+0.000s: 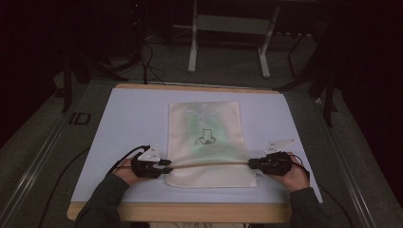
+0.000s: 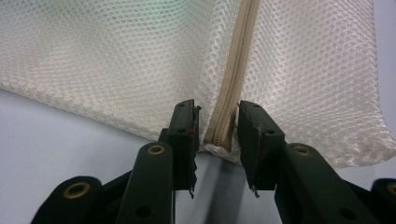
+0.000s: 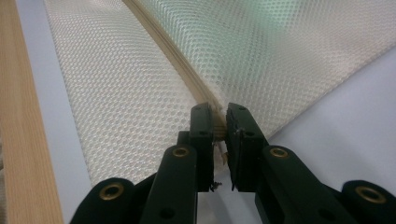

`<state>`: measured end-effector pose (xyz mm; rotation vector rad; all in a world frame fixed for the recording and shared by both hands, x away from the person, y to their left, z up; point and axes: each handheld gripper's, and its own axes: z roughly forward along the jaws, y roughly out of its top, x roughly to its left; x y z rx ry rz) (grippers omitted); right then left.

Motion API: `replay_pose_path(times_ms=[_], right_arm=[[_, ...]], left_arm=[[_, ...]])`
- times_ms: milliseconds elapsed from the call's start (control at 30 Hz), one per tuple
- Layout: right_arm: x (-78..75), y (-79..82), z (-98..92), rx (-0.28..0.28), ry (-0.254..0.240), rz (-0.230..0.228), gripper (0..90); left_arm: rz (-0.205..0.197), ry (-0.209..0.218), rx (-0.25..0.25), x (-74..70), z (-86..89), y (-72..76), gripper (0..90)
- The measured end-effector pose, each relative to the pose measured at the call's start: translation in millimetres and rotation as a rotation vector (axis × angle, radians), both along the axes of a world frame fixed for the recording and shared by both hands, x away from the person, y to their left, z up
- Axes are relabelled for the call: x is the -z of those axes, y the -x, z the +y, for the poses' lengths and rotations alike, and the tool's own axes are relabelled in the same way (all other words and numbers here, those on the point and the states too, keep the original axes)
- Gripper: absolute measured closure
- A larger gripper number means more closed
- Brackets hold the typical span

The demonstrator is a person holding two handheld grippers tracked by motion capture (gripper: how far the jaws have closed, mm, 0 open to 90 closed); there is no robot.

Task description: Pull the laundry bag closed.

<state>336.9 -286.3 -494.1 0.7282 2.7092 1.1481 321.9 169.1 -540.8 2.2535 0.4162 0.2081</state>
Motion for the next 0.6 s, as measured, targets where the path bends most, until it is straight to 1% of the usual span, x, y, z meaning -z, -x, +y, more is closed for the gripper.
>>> replay_pose_path(times_ms=[133, 433, 533, 600], right_arm=[[-0.2, -0.3, 0.5, 0.000, -0.001, -0.005, 81.0], [-3.3, -1.1, -2.3, 0.013, -0.032, -0.012, 79.4], [-6.0, -0.4, -5.2, 0.023, -0.050, -0.010, 78.9], [-6.4, -0.5, -6.0, 0.024, -0.052, -0.014, 79.0]], left_arm=[[0.000, 0.000, 0.000, 0.0, 0.0, -0.1, 66.9], [-0.001, 0.000, 0.000, 0.0, 0.0, 0.0, 67.0], [-0.002, 0.000, -0.001, 0.0, -0.1, 0.2, 67.0], [-0.002, 0.000, -0.001, 0.0, -0.1, 0.1, 66.9]])
